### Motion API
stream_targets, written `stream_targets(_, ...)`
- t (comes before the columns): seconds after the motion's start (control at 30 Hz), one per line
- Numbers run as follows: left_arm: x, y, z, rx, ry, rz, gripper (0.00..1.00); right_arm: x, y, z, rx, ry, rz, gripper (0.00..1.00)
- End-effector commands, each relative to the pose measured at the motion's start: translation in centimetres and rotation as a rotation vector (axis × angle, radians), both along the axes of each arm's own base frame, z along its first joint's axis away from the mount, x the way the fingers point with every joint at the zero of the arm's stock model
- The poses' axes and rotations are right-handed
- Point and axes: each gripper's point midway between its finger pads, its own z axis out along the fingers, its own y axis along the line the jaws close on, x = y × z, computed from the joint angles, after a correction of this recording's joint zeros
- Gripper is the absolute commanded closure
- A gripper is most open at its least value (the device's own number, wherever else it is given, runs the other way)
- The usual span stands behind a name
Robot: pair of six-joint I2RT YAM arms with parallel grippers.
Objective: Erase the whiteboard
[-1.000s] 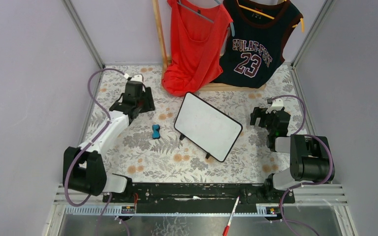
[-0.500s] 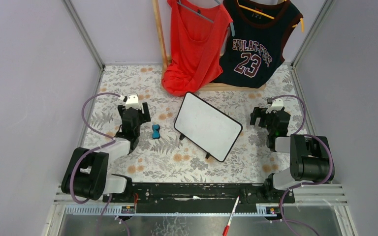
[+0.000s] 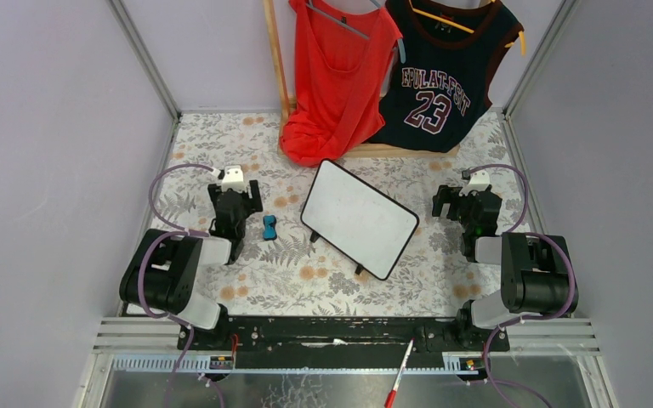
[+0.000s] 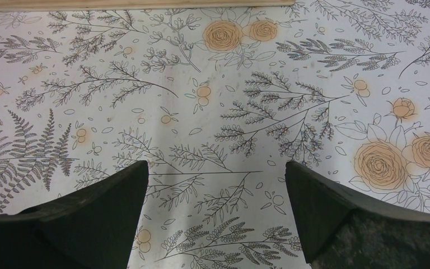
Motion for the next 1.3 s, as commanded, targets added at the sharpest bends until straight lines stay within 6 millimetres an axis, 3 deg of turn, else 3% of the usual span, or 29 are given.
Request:
stream_targets(0.0,1.1,1.0,1.8,-0.002,-0.084,0.050,0.22,1.1,-0.2,1.9,-0.004,-0.074,-0.005,0.01)
stream_targets(0.17,-0.2,2.6,2.7,-0.036,-0.165,0.157,0.23,1.1,-0.2,1.8,-0.004,-0.073,-0.005,0.01)
stream_targets(0.63,-1.3,3.4,3.1,-0.059,-0.216,0.194,0.25,1.2,-0.2,1.9,-0.003,-0.072,-0.005,0.01)
stream_targets(0.77,-0.3,1.8,2.3,-0.073,-0.168,0.037,0.23,1.2,-0.2,1.9,-0.003,-0.072,-0.005,0.00)
stream_targets(0.83,-0.9,0.7,2.3,-0.062,-0.207,-0.067,0.21,1.2,-0.2,1.9,-0.003,-0.072,-0.005,0.00)
stream_targets(1.07,-0.9,0.5,2.2,-0.063,-0.201,-0.076,0.18,1.2,-0.2,1.9,-0.003,-0.073,-0.005,0.01)
stream_targets(1.27,-0.9,0.5,2.2,-0.067,-0.200,-0.074,0.09,1.1,-0.2,1.8,-0.003,-0.071,-0.005,0.01)
